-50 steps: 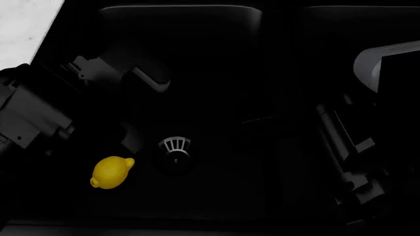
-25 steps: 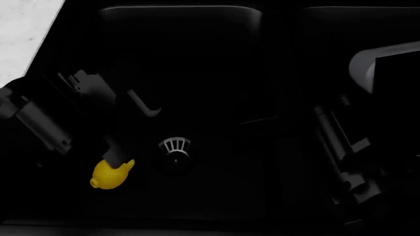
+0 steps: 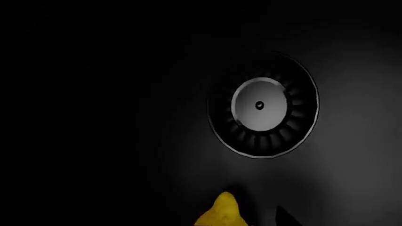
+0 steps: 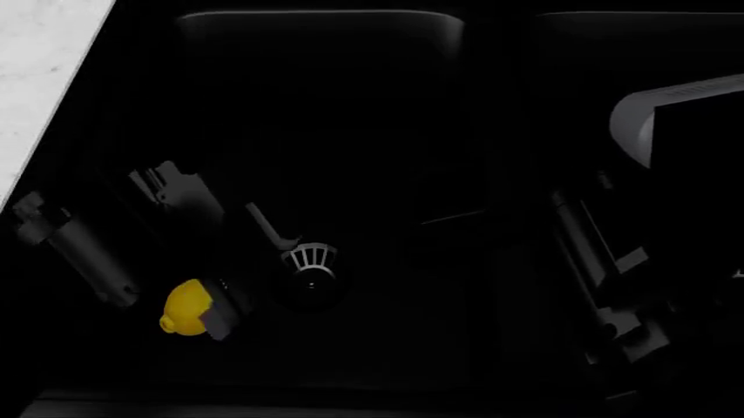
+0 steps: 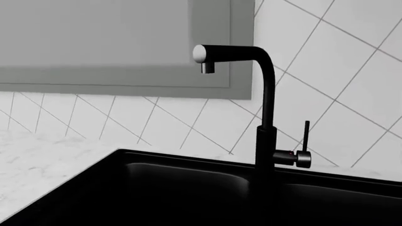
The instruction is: Pick the lemon from the sink and place it on the plate located on the counter
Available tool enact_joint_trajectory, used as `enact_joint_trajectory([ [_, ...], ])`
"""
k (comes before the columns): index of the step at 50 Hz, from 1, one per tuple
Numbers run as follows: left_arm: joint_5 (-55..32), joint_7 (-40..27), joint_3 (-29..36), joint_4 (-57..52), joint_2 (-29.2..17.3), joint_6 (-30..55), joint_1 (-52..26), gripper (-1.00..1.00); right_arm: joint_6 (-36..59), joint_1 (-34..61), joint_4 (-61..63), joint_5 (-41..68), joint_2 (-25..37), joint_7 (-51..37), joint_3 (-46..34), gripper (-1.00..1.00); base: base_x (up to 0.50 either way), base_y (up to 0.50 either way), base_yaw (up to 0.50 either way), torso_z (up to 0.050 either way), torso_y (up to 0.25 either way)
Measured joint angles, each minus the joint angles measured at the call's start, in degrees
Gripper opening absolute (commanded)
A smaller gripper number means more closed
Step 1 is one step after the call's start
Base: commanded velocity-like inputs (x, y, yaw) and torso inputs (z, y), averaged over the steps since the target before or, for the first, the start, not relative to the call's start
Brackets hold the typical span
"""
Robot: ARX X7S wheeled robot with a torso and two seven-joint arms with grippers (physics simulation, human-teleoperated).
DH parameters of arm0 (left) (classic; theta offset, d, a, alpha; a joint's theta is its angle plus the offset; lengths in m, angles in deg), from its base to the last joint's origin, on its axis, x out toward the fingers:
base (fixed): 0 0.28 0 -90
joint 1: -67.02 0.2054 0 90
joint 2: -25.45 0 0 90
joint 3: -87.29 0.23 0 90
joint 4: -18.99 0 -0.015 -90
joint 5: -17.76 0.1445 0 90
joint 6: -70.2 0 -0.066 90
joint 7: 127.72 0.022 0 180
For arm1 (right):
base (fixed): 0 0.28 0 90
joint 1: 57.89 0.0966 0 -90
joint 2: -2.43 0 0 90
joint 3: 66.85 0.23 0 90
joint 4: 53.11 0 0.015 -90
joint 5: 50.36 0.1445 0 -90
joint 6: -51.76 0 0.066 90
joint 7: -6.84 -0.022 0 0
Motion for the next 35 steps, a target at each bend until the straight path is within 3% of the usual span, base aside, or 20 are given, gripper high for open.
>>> enact_joint_trajectory([
  [24,-1.9,-1.3,-0.3,-0.8,0.0,1.2,5.1,1.00,-0.3,0.0,0.5,0.8,0.6,-0.5,0.1,1.00,0.00,0.00,0.00,0.000,0.000],
  [35,1.8,-2.0,-1.6,0.0,0.0,2.2,6.0,1.00,-0.3,0.0,0.5,0.9,0.8,-0.6,-0.2,1.00,0.00,0.00,0.00,0.000,-0.002],
])
